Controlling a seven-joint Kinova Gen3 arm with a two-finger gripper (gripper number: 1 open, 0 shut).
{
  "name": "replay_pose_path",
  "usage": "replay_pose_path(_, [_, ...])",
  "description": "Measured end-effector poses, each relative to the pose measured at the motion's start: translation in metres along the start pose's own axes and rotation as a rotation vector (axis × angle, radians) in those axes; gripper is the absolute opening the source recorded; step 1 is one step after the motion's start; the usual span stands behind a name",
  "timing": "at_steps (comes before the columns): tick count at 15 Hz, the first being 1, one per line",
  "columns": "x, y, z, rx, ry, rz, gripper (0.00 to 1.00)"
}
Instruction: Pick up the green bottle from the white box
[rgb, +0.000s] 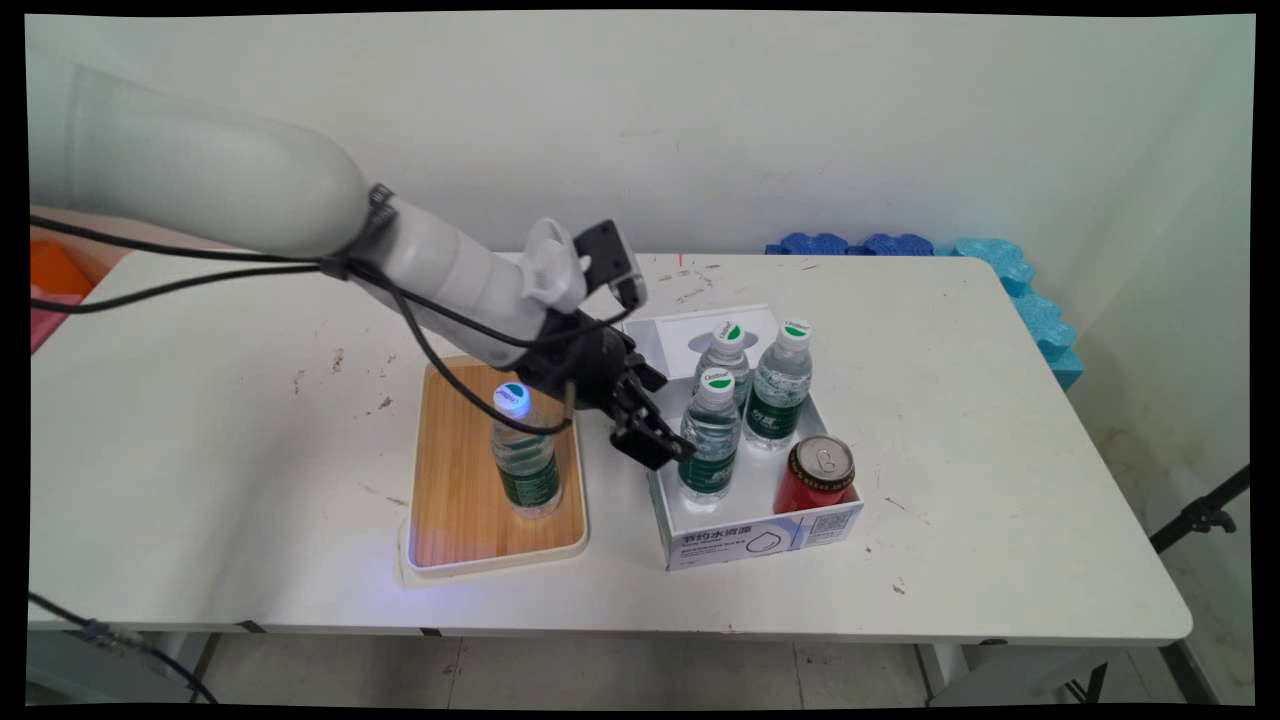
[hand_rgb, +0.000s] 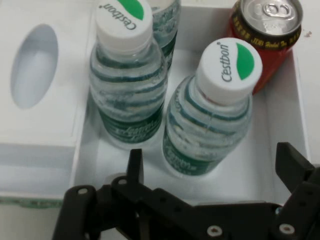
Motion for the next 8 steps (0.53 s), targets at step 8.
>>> replay_pose_path(8, [0.001,0.002,0.042,-0.01,0.018,0.007,1.0])
